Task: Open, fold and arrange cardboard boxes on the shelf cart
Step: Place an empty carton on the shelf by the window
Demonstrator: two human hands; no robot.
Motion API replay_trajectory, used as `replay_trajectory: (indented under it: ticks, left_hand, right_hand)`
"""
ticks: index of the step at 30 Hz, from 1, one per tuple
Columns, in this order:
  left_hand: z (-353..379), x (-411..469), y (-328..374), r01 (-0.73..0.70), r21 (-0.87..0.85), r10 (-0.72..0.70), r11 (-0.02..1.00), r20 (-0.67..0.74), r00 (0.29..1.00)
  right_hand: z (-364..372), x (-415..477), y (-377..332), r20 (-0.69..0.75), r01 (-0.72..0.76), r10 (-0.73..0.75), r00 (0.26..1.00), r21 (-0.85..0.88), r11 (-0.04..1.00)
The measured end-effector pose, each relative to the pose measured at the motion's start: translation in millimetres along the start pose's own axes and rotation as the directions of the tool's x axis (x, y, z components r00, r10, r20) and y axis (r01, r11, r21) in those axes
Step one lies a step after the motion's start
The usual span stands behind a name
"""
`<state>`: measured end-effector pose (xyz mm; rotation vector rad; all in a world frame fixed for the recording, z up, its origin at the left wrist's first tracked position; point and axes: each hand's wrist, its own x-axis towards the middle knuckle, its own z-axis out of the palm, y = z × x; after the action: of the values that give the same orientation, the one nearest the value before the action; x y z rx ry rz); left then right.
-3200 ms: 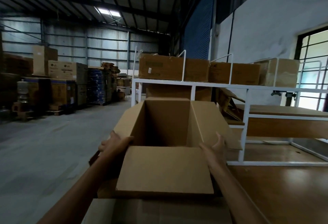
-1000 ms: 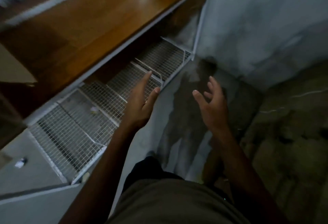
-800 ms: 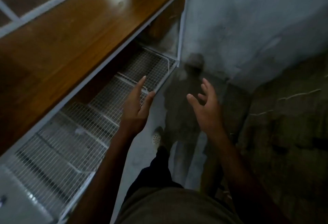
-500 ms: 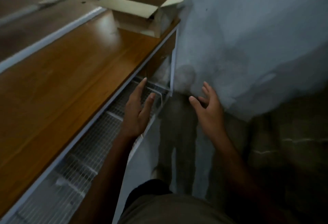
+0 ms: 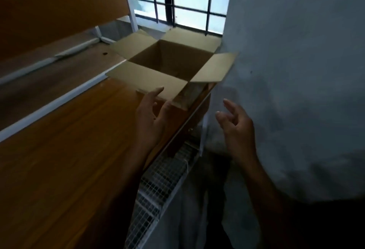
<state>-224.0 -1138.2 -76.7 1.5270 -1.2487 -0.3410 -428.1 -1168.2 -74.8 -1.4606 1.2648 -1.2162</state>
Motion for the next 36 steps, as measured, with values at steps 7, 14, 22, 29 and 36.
replay_trajectory:
  ticks: [7, 14, 22, 29, 36]
  left_hand:
    - [69.9, 136.9, -17.6, 0.118, 0.263, -0.074, 0.958, -0.174, 0.982]
    - [120.6, 208.7, -74.5, 0.592, 0.375, -0.541, 0.714, -0.242, 0.806]
    - [149.9, 194.0, -107.9, 0.776, -0.237, -0.772, 0.584, -0.457, 0.441]
    - [142.1, 181.9, -111.8, 0.706, -0.573, -0.909, 0.417, -0.267, 0.319]
    - [84.3, 120.9, -83.7, 0.584, -0.644, -0.868, 0.494, -0.331, 0.369]
  right_hand:
    - [17.1, 180.1, -0.2, -0.054, 0.262, -0.274, 0.960, -0.165, 0.951]
    - [38.3, 348.5, 6.0, 0.106, 0.258, -0.236, 0.966, -0.336, 0.906]
    - [77.2, 389.4, 95.0, 0.201, -0.301, 0.357, 0.912, -0.263, 0.917]
    - [77.3, 403.9, 86.3, 0.370, -0.247, 0.345, 0.863, -0.286, 0.926]
    - [78.4, 338.3, 62.8, 0.546, -0.279, 0.390, 0.742, -0.277, 0.919]
